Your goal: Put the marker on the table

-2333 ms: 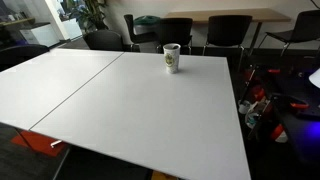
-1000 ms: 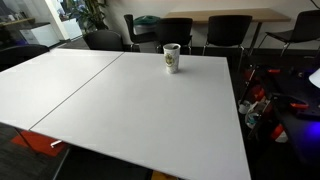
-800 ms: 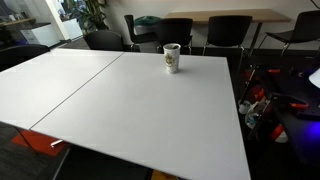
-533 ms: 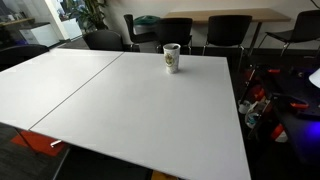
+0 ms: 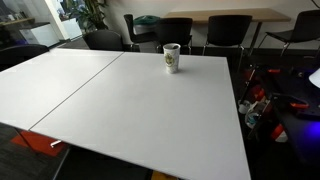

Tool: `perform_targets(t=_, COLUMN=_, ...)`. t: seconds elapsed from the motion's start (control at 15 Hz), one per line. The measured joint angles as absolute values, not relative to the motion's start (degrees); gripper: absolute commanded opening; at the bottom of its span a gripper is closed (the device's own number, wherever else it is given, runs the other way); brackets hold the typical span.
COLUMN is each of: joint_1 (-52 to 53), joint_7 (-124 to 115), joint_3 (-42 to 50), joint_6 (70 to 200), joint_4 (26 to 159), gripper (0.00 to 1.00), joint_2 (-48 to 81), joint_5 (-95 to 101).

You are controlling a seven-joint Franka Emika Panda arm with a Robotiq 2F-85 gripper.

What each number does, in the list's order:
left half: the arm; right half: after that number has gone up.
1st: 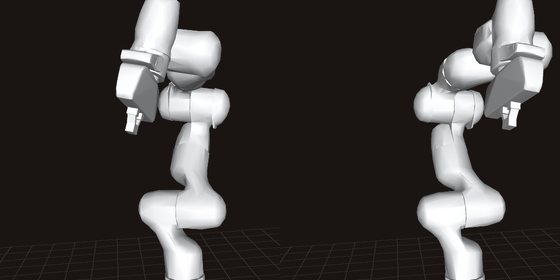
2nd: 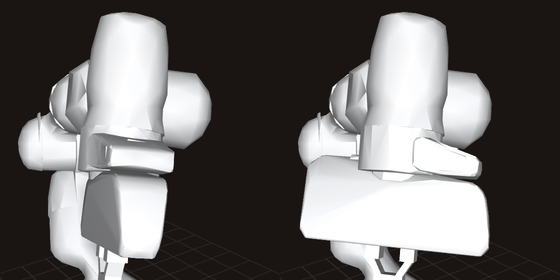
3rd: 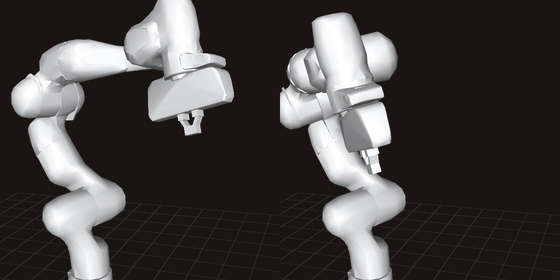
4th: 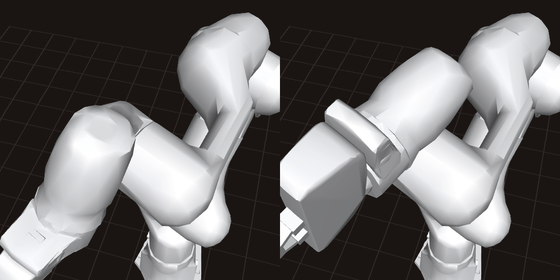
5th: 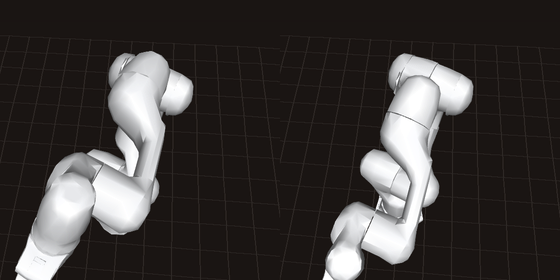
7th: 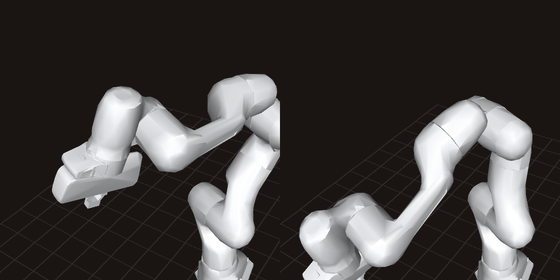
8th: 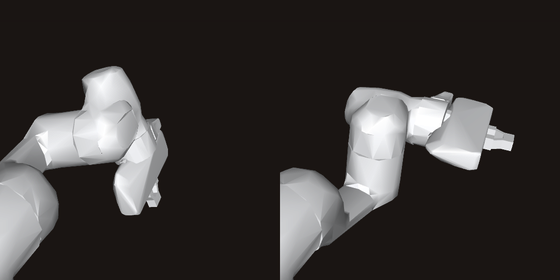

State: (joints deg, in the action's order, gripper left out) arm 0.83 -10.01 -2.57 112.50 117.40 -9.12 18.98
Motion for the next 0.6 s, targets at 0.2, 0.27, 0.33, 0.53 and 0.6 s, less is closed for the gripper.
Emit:
perform_targets(t=0.2, joint_1=0.35, joint_7=-5.24, joint_3=-0.72, joint_6=114.31, joint_4=117.35, gripper=1.00, joint_2=-6.95, joint_5=17.94)
perform_targets(t=0.27, joint_1=0.17, joint_7=-3.40, joint_3=-0.01, joint_6=114.54, joint_4=117.29, gripper=1.00, joint_2=-6.15, joint_5=17.32)
perform_targets(t=0.33, joint_1=-0.12, joint_7=-1.44, joint_3=0.65, joint_6=114.61, joint_4=117.20, gripper=1.00, joint_2=-5.38, joint_5=16.59)
perform_targets(t=0.53, joint_1=-0.94, joint_7=3.76, joint_3=2.23, joint_6=114.71, joint_4=116.84, gripper=1.00, joint_2=-3.29, joint_5=15.95)
perform_targets(t=0.6, joint_1=-1.19, joint_7=5.43, joint_3=2.65, joint_6=114.89, joint_4=116.77, gripper=1.00, joint_2=-2.66, joint_5=15.95)
